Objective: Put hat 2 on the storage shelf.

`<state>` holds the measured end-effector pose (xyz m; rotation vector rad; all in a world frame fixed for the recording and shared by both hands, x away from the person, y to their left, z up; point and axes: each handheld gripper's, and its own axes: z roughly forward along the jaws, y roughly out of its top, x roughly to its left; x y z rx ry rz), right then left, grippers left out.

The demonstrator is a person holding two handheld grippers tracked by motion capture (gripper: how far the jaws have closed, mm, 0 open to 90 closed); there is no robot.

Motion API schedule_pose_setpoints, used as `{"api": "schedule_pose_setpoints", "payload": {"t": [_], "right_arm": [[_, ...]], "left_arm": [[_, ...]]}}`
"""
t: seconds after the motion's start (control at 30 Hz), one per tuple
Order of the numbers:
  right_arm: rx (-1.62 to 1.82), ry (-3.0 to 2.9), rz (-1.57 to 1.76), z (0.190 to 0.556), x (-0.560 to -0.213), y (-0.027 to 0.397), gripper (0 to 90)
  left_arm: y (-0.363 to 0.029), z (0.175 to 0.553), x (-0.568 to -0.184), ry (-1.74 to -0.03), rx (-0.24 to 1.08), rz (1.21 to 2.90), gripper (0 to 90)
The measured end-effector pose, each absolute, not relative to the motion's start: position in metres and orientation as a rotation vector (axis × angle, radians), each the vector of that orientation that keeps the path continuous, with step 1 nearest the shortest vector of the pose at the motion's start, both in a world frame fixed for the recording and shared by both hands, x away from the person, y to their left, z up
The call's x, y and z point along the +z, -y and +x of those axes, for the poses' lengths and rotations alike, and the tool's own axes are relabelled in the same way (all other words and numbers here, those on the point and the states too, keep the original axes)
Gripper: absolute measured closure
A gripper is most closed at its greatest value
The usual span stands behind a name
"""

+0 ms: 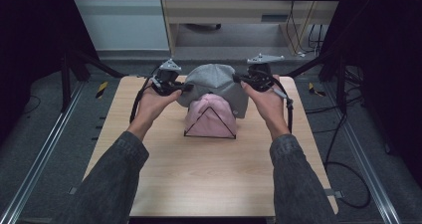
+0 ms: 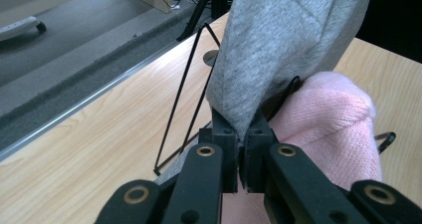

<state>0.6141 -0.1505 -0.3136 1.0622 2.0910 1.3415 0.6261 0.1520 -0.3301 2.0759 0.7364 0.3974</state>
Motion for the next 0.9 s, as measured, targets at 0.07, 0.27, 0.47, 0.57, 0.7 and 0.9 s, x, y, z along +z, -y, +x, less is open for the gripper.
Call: {"api": "schedule_pose_setpoints", "payload": {"t": [0.07,0.27,0.47,0.57,0.7,0.9], "right_arm": [[1.337,-2.094,1.062,0.614,-0.315,0.150,86.3],[1.319,-2.115,1.067,0.609,-0.323,0.148,86.2],[1.299,-2.133,1.063,0.607,-0.329,0.146,86.2],[1.287,-2.142,1.064,0.608,-0.333,0.146,86.2],[1.288,-2.146,1.070,0.608,-0.337,0.146,86.2],[1.294,-2.147,1.062,0.607,-0.337,0.142,86.1]], "left_arm": [[-0.152,0.625,-0.333,-0.739,0.400,2.081,86.8],[-0.157,0.622,-0.344,-0.761,0.382,2.082,86.8],[-0.158,0.619,-0.354,-0.773,0.370,2.090,86.8],[-0.160,0.620,-0.358,-0.780,0.365,2.090,86.8],[-0.163,0.622,-0.364,-0.794,0.361,2.095,86.8],[-0.167,0.624,-0.372,-0.839,0.370,2.093,86.9]]}}
